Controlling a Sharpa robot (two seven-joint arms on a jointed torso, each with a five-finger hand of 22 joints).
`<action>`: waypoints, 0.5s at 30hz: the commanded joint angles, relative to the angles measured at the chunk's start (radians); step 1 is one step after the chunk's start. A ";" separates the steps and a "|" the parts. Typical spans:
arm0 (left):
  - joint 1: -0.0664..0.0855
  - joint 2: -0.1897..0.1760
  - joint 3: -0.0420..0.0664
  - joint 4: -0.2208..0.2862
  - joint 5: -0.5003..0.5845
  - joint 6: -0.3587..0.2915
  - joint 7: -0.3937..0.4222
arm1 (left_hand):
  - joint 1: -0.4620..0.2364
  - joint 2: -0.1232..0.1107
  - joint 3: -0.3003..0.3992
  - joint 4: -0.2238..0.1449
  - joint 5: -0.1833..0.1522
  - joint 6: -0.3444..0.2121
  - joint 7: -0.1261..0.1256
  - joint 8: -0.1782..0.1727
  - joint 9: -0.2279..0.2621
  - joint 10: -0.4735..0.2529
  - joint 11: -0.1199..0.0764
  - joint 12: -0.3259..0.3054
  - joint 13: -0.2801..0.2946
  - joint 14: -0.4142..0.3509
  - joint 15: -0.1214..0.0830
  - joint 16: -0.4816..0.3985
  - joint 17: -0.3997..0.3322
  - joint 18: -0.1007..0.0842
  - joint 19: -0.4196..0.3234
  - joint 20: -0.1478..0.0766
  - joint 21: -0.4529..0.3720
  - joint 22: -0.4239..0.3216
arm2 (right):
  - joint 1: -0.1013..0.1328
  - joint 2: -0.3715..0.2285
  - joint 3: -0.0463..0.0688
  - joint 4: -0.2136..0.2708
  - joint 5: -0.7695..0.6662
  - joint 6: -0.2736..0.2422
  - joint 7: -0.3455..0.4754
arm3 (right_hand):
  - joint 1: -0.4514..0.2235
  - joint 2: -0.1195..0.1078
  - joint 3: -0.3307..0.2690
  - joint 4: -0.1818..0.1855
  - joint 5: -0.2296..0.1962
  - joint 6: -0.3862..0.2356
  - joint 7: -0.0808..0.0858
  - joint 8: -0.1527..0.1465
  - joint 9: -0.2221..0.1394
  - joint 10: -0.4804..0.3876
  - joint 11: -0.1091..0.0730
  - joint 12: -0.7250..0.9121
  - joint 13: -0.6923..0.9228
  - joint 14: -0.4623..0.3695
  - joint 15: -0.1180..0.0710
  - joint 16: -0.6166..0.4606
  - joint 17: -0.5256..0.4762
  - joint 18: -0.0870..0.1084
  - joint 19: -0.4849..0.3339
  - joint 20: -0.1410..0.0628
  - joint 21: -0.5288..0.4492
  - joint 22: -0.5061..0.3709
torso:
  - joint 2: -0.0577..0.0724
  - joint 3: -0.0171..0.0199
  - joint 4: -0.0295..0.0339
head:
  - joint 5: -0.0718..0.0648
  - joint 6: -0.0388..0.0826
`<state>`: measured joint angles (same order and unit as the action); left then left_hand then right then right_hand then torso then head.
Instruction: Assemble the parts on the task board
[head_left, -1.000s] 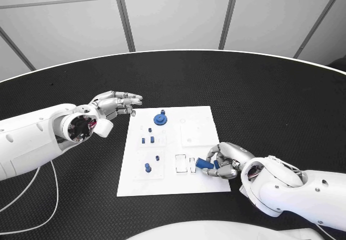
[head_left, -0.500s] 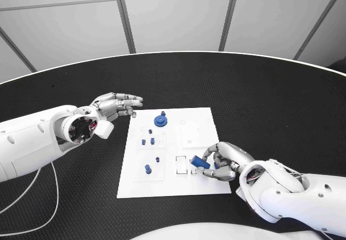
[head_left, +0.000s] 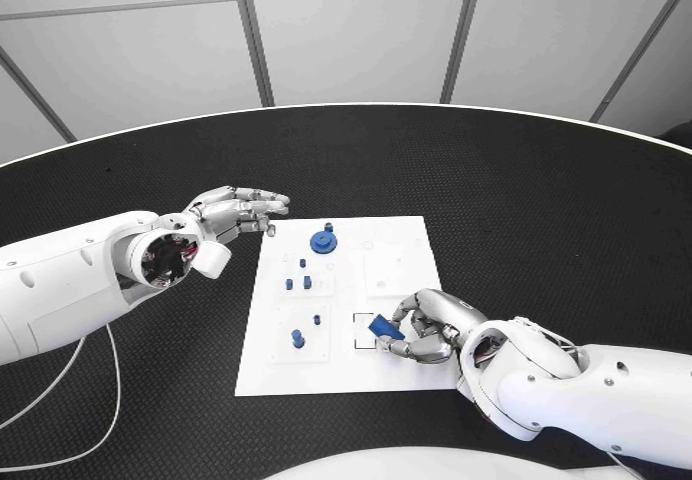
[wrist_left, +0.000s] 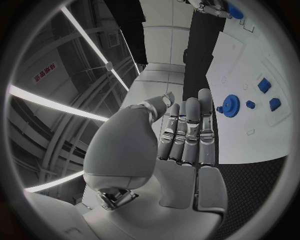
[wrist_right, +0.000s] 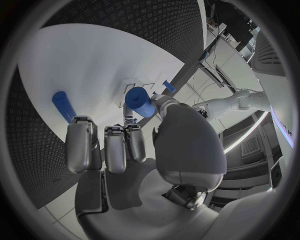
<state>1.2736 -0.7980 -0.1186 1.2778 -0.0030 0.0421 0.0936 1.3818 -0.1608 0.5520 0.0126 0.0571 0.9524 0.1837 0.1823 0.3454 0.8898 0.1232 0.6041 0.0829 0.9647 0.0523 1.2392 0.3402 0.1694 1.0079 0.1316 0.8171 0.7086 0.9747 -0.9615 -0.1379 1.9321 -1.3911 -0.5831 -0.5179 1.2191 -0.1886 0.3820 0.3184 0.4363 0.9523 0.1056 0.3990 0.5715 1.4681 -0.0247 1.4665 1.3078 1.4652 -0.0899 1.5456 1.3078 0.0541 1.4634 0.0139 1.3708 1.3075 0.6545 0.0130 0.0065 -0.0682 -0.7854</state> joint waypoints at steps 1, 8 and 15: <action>0.000 0.000 0.000 0.001 0.000 0.000 0.000 | -0.005 0.004 -0.001 0.008 -0.003 -0.006 0.001 -0.006 0.001 -0.008 0.000 0.005 0.001 -0.005 -0.001 -0.001 -0.001 0.015 0.002 0.008 -0.004 -0.001 | 0.000 0.015 0.001 -0.009 0.001 0.006 -0.002 | -0.022 0.001 0.041 -0.034 -0.004 0.080 -0.070 0.056 0.090 0.045 -0.012 -0.006 0.171 0.098 -0.010 0.008 0.223 -0.011 0.071 -0.010 0.010 0.145 | 0.001 -0.0015 0.0050 | -0.001 0.002; 0.000 0.000 0.000 0.003 0.000 -0.002 -0.001 | -0.005 0.004 -0.001 0.008 -0.003 -0.006 0.001 -0.006 0.001 -0.008 0.000 0.005 0.001 -0.005 -0.001 -0.001 -0.001 0.015 0.002 0.008 -0.004 -0.001 | 0.000 0.043 0.002 -0.026 0.001 0.011 -0.003 | -0.047 0.001 0.050 -0.033 -0.005 0.091 -0.078 0.078 0.117 0.050 -0.020 0.000 0.178 0.099 -0.017 0.010 0.228 -0.013 0.073 -0.015 0.017 0.151 | 0.003 -0.0056 0.0113 | -0.003 0.003; 0.000 0.000 0.000 0.004 0.000 -0.002 -0.002 | -0.006 0.004 -0.001 0.009 -0.003 -0.006 0.001 -0.006 0.001 -0.008 0.000 0.005 0.001 -0.005 -0.001 -0.001 -0.001 0.015 0.002 0.008 -0.004 -0.002 | 0.000 0.058 0.003 -0.040 0.001 0.016 -0.002 | -0.066 0.002 0.053 -0.031 -0.008 0.092 -0.081 0.087 0.130 0.054 -0.022 0.006 0.183 0.100 -0.019 0.013 0.234 -0.015 0.074 -0.018 0.024 0.156 | 0.003 -0.0045 0.0086 | 0.004 0.003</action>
<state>1.2739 -0.7977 -0.1185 1.2817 -0.0030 0.0404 0.0919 1.3818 -0.1608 0.5489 0.0156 0.0571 0.9524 0.1837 0.1823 0.3453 0.8898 0.1232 0.6041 0.0827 0.9647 0.0523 1.2393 0.3402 0.1694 1.0079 0.1316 0.8172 0.7078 0.9749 -0.9044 -0.1349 1.8931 -1.3898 -0.5673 -0.5226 1.1596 -0.1880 0.4026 0.3118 0.4324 0.9561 0.1089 0.4419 0.5723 1.4648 -0.0395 1.4698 1.3077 1.4668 -0.1018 1.5547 1.3077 0.0541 1.4667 0.0034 1.3912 1.3074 0.6569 0.0087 0.0151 -0.0659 -0.7824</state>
